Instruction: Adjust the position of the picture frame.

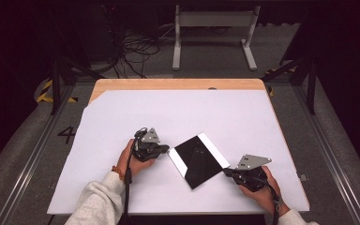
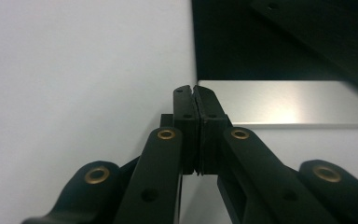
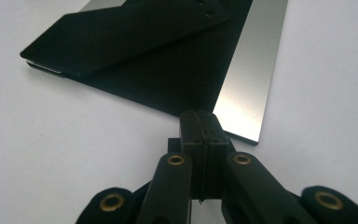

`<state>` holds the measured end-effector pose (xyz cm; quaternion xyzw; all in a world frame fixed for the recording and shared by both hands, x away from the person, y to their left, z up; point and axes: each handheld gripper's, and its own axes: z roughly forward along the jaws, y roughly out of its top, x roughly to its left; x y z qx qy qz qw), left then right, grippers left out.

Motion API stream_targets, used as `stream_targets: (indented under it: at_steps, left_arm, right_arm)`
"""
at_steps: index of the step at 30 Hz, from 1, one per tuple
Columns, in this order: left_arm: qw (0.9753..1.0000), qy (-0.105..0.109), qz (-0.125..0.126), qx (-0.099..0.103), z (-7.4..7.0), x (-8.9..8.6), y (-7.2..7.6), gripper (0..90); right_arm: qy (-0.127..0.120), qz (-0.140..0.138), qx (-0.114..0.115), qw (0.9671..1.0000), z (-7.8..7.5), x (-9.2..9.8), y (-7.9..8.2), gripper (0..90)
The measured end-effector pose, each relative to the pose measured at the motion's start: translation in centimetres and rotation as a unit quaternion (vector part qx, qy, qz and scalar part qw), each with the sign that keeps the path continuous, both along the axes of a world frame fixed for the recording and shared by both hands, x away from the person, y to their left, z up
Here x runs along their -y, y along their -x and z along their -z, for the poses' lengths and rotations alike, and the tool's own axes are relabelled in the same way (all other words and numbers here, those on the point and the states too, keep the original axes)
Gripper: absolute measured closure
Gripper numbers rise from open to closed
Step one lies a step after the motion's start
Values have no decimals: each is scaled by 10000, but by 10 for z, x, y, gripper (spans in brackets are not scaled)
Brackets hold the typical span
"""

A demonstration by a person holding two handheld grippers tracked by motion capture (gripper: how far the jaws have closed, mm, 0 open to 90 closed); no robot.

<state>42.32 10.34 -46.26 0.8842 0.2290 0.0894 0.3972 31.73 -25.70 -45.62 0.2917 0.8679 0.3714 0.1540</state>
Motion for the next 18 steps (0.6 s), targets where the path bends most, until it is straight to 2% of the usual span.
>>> stream_targets:
  at_steps: [1, 6, 8, 11, 14, 18]
  left_arm:
    - [10000, -55, 7, -7, 2, 1, -2, 888]
    - [9998, 51, 11, -210, 2, 2, -10, 890]
    - [9993, 115, 111, -346, 2, 3, -13, 882]
    - [9994, 88, 177, -298, 2, 5, -12, 898]
    - [9989, 119, 262, -360, 3, 4, -11, 900]
    - [9985, -19, 437, -339, 1, 4, -9, 900]
  right_arm:
    - [-5, -9, 20, 10000, 0, 0, 0, 900]
    - [54, 40, 97, 9999, 1, 1, -1, 900]
    - [76, 72, 154, 9998, 1, 1, -1, 900]
    - [147, 103, 254, 9995, 2, 0, -1, 900]
    - [166, 140, 295, 9993, 2, -1, -3, 900]
    - [203, 153, 332, 9991, 2, 0, -5, 900]
